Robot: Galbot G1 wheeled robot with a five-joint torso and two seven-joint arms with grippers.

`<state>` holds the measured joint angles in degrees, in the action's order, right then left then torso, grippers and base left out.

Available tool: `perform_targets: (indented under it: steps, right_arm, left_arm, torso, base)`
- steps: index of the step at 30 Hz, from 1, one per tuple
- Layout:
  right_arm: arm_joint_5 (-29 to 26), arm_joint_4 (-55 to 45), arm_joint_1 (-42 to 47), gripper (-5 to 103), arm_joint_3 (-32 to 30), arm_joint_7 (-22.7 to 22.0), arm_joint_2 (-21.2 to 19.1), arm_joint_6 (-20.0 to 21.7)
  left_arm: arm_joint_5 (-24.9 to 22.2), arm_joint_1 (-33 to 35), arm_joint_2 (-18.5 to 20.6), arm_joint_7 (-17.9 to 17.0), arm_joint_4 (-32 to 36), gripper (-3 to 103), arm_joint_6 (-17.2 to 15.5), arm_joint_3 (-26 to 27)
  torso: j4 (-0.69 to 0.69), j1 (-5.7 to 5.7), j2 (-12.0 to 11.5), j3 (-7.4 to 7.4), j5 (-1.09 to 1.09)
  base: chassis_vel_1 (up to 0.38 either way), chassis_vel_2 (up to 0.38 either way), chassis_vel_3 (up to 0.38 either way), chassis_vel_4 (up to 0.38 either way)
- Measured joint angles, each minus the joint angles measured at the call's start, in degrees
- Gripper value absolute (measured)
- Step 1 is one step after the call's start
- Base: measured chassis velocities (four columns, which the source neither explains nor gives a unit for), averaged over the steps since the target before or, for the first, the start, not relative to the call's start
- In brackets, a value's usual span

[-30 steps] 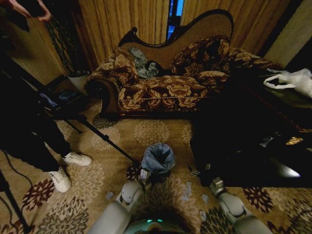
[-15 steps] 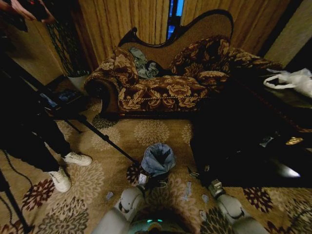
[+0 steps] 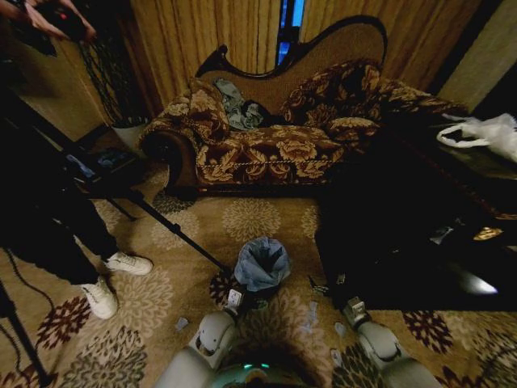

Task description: Place a garbage bag over the trash bin.

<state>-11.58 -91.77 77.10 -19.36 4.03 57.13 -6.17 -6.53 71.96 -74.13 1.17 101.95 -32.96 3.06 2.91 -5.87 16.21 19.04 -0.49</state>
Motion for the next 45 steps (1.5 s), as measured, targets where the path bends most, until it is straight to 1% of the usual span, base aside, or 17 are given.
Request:
perform_targets:
  steps: [5,6,9,14,17,19,22,24,27,28,30,33,36,37,40,41,45]
  right_arm:
    - [0.23,0.12,0.21,100,-0.35,-0.05,0.05,-0.18]
    - [0.23,0.12,0.21,100,-0.35,-0.05,0.05,-0.18]
    - [0.41,0.44,0.30,100,-0.52,-0.12,0.07,-0.50]
    - [0.45,0.52,0.25,100,-0.56,-0.18,0.09,-0.58]
    - [0.46,0.55,0.03,100,-0.40,-0.32,0.07,-0.58]
    - [0.45,0.59,-0.09,100,-0.31,-0.39,0.05,-0.58]
    - [0.45,0.76,-0.35,100,-0.14,-0.60,0.04,-0.56]
    - [0.45,0.80,-0.42,100,-0.10,-0.70,0.04,-0.55]
    - [0.45,0.87,-0.51,100,-0.08,-0.78,0.01,-0.49]
    - [0.45,0.87,-0.51,100,-0.08,-0.78,0.01,-0.49]
    - [0.46,0.89,-0.51,100,-0.04,-0.81,-0.01,-0.46]
    - [0.48,0.91,-0.51,100,0.04,-0.82,-0.02,-0.46]
    - [0.55,1.14,-0.68,100,0.17,-0.86,-0.01,-0.45]
    - [0.55,1.14,-0.68,100,0.17,-0.86,-0.01,-0.45]
    - [0.71,1.65,-0.93,100,0.46,-0.86,0.25,-0.45]
    - [0.78,1.77,-0.96,100,0.48,-0.86,0.40,-0.45]
    - [0.85,1.83,-0.94,100,0.48,-0.86,0.53,-0.47]
  left_arm:
    - [5.09,-1.06,-0.45,1.29,-1.43,100,1.18,-0.44]
    - [5.09,-1.06,-0.45,1.29,-1.43,100,1.18,-0.44]
    - [11.38,-1.56,-0.36,2.70,-2.10,100,2.95,-0.85]
    - [15.26,-1.90,-0.37,3.94,-2.93,101,4.66,-0.92]
    - [16.07,-2.27,-0.48,4.38,-3.68,89,5.40,-1.10]
    - [16.08,-2.35,-0.50,4.39,-3.81,85,5.56,-1.13]
    - [16.13,-2.59,-0.60,4.37,-4.26,70,6.08,-1.16]
    - [16.16,-2.62,-0.62,4.35,-4.43,70,6.33,-1.16]
    - [16.19,-2.54,-0.67,4.24,-4.80,53,6.70,-1.11]
    - [16.19,-2.54,-0.67,4.24,-4.80,53,6.70,-1.11]
    - [16.29,-2.28,-0.67,4.15,-5.31,42,7.15,-1.08]
    - [16.45,-2.02,-0.75,3.98,-5.76,37,7.75,-1.07]
    - [16.72,-1.44,-0.85,3.76,-6.27,21,8.47,-1.02]
    - [16.72,-1.44,-0.85,3.76,-6.27,21,8.47,-1.02]
    - [16.86,-1.20,-0.93,3.55,-6.79,5,8.99,-0.84]
    - [16.86,-1.21,-0.94,3.47,-6.99,2,9.07,-0.79]
    - [16.86,-1.36,-1.00,3.38,-7.57,0,9.20,-0.68]
  torso:
    - [0.00,0.00,0.00,0.00,-0.01]
    - [0.00,0.00,0.00,0.00,-0.01]
    - [0.00,0.00,0.00,0.00,0.00]
    - [0.00,0.00,0.00,0.00,0.00]
    - [0.00,0.00,0.00,0.00,0.00]
    - [-0.01,0.00,0.00,0.00,0.00]
    - [0.00,0.00,0.00,0.00,0.00]
    - [0.00,0.00,0.00,0.00,0.00]
    - [0.00,0.00,0.00,0.00,0.00]
    - [0.00,0.00,0.00,0.00,0.00]
    - [0.00,0.00,0.00,0.00,0.00]
    - [0.01,0.00,0.00,0.00,-0.01]
    - [0.01,0.00,0.00,0.00,-0.01]
    - [0.01,0.00,0.00,0.00,-0.01]
    - [0.00,0.00,0.00,0.00,-0.01]
    - [0.01,0.00,0.00,0.00,0.00]
    - [0.01,0.00,0.00,0.00,0.00]
  base:
    - [0.000,0.000,0.000,0.000]
    - [0.000,0.000,0.000,0.000]
    - [0.000,0.000,0.000,0.000]
    - [0.000,0.000,0.000,0.000]
    - [0.000,0.000,0.000,0.000]
    - [0.000,0.000,0.000,0.000]
    - [0.000,0.000,0.000,0.000]
    - [0.000,0.000,0.000,0.000]
    - [0.000,0.000,0.000,0.000]
    - [0.000,0.000,0.000,0.000]
    - [0.000,0.000,0.000,0.000]
    - [0.000,0.000,0.000,0.000]
    - [0.000,0.000,0.000,0.000]
    - [0.000,0.000,0.000,0.000]
    - [0.000,0.000,0.000,0.000]
    - [0.000,0.000,0.000,0.000]
    - [0.000,0.000,0.000,0.000]
